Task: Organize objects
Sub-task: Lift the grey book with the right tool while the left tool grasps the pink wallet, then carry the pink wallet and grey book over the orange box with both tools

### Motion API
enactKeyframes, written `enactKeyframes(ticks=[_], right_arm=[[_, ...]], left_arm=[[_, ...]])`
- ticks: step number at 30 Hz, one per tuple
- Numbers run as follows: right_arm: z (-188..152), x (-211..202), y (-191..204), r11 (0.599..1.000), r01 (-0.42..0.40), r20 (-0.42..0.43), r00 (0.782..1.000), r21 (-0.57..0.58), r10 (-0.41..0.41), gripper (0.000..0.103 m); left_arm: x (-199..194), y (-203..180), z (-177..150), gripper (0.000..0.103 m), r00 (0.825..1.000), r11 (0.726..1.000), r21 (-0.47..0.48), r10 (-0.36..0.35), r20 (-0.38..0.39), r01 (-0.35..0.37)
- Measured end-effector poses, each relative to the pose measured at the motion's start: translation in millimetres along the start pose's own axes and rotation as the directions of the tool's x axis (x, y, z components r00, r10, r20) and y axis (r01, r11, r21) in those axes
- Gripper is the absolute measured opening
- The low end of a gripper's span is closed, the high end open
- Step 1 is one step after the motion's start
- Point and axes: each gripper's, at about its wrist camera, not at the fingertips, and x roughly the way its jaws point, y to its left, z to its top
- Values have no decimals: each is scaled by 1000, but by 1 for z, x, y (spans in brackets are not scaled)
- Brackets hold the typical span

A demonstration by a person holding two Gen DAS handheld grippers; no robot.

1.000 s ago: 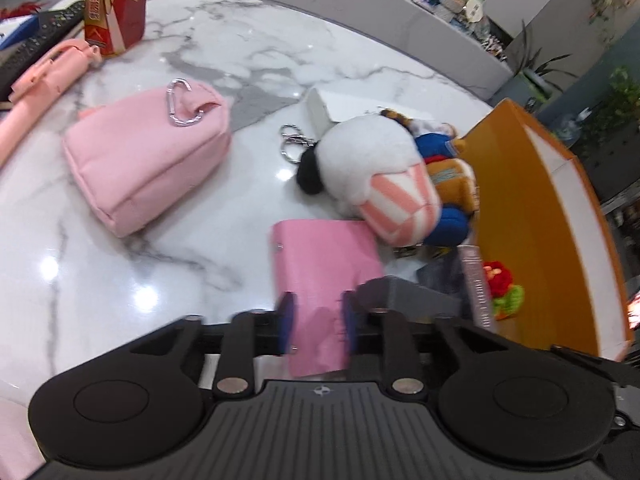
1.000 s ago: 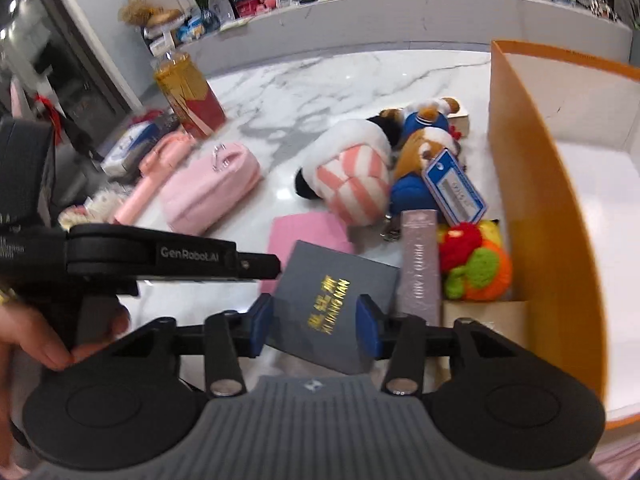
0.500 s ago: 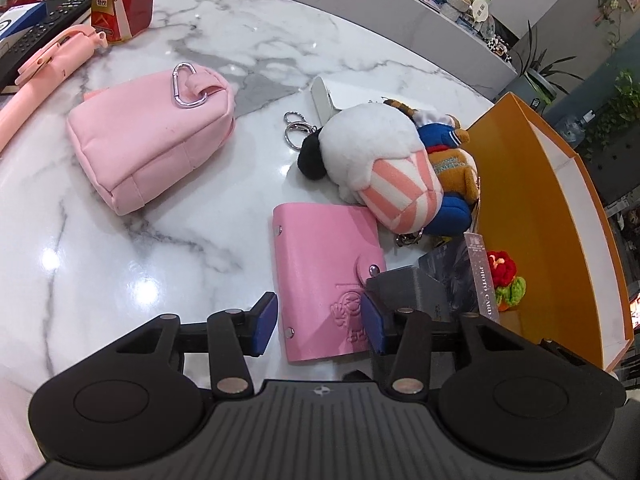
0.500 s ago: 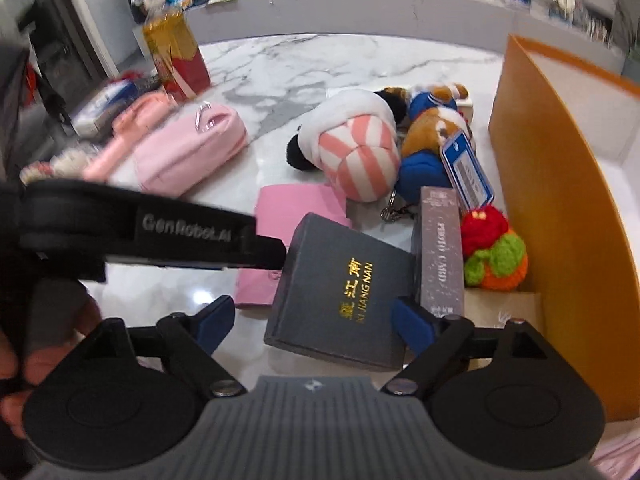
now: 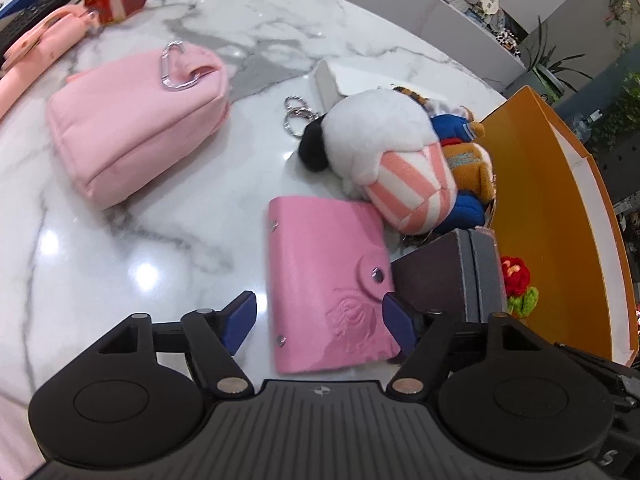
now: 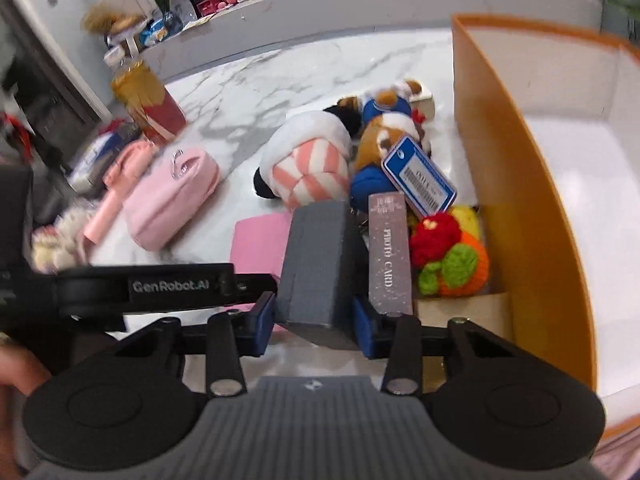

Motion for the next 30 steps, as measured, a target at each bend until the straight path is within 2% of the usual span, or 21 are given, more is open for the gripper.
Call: enactKeyframes(ticks=[1,3,4,6,7,11,12,15,17,20,25,27,30], right_arm=[[2,1,-4,1000,-20,-8,1000,22,20,44],[3,2,-9,997,-53,-12,998,48,53,44],[3,2,-9,997,-60,-13,998,49,60,44],[2,1,-10,997,-69,-12,997,47,70,44],[2,1,-10,997,-72,-10,997,43,72,44],[3,3,-11,996,-84,-10,996,34,84,44],[3,3,-12,996,-88,-10,996,36,88,44],[4,3,-13,995,-95,-9,995,35,96,44],[3,2,-16,993,-108,-16,994,55,109,44],[2,2,-19,990,-118,-19,993,78,120,44],[0,0,-18,989,-120,-16,992,87,122,44],[0,1,-20,987,-127,-19,991,97,130,44],[0,1,-22,986,-134,-25,990,103,137,44]], left_arm=[[1,-2,1,84,1000,1000,13,-10,4,10],[3,-6,2,78,1000,999,40,15,18,-16],[2,-8,2,66,999,998,54,42,29,-43],[0,-6,2,58,998,997,50,54,26,-55],[-2,-5,2,51,998,997,49,58,26,-59],[-23,-2,-1,38,997,999,44,29,70,-32],[-30,-2,-1,38,996,999,42,13,85,-17],[-47,-7,0,27,993,998,40,-53,109,49],[-49,-18,2,25,991,997,59,-65,114,59],[-46,-32,2,25,992,993,118,-5,128,-10],[-43,-24,8,25,989,993,48,-114,98,110],[-41,-27,9,25,992,994,65,-90,90,84],[-33,-32,11,25,994,993,85,-93,65,87]])
